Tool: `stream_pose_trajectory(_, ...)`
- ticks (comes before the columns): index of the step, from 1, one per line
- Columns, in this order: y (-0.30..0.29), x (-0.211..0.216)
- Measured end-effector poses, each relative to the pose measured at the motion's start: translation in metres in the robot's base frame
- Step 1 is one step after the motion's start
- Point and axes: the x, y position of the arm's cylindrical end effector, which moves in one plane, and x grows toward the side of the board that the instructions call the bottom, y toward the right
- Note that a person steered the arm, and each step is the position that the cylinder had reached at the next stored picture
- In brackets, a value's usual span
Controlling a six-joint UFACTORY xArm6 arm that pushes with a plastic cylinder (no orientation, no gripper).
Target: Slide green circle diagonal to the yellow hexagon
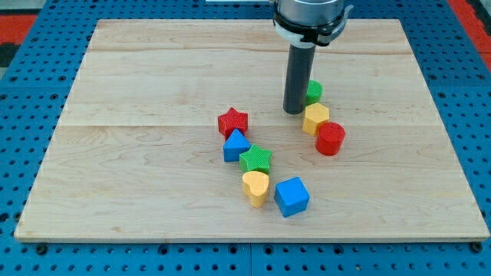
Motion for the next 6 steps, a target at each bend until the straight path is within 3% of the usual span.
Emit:
stream_pose_trajectory(1,-0.033,-0.001)
stream_pose_trajectory(2,-0.03,0.013)
stream_pose_trajectory(4,0.032,0.002)
stream_pose_trajectory(5,0.012,-0.026)
stream_pose_trajectory(6,0.071,-0.033)
